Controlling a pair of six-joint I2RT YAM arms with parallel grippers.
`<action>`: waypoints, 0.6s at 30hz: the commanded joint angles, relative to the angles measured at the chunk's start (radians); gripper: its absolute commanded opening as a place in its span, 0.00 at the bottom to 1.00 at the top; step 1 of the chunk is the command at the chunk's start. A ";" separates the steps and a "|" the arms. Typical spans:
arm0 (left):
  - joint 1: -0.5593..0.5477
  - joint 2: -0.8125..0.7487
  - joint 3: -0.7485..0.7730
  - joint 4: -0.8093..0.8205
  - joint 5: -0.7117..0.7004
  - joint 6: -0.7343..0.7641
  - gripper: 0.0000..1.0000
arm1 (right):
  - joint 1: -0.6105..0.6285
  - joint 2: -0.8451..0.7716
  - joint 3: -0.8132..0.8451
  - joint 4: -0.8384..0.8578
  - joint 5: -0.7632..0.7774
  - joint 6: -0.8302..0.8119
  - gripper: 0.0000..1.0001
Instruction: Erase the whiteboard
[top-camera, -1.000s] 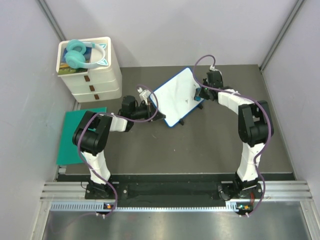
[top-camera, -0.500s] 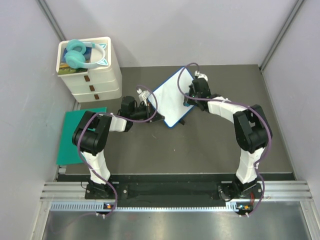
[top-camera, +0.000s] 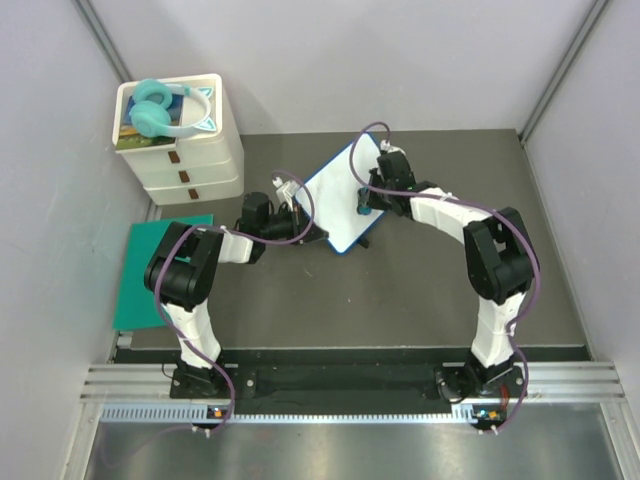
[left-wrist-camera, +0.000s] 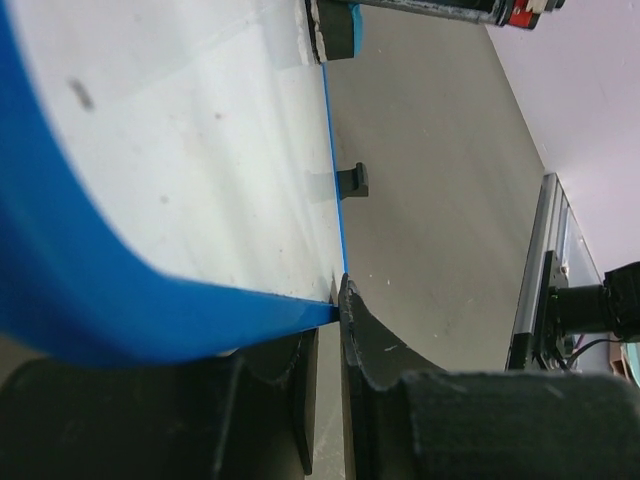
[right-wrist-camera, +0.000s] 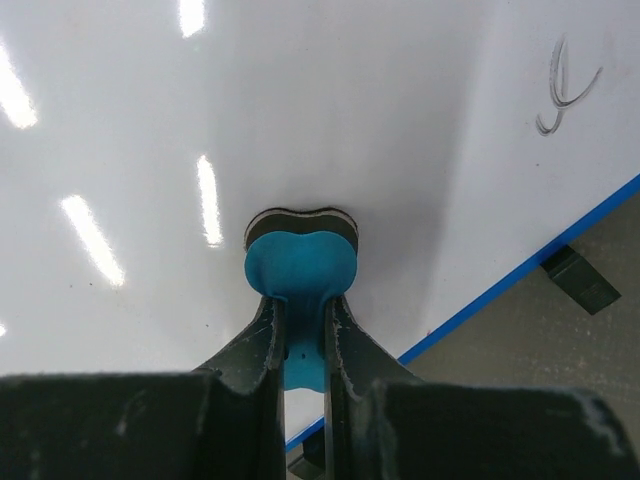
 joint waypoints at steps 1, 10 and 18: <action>-0.040 -0.026 -0.003 0.031 0.055 0.088 0.00 | -0.083 0.130 0.052 -0.014 -0.133 0.024 0.00; -0.045 -0.023 -0.001 0.017 0.054 0.102 0.00 | -0.151 0.170 0.289 -0.076 -0.149 -0.033 0.00; -0.046 -0.025 -0.001 0.008 0.054 0.108 0.00 | -0.187 0.264 0.435 -0.135 -0.159 -0.021 0.00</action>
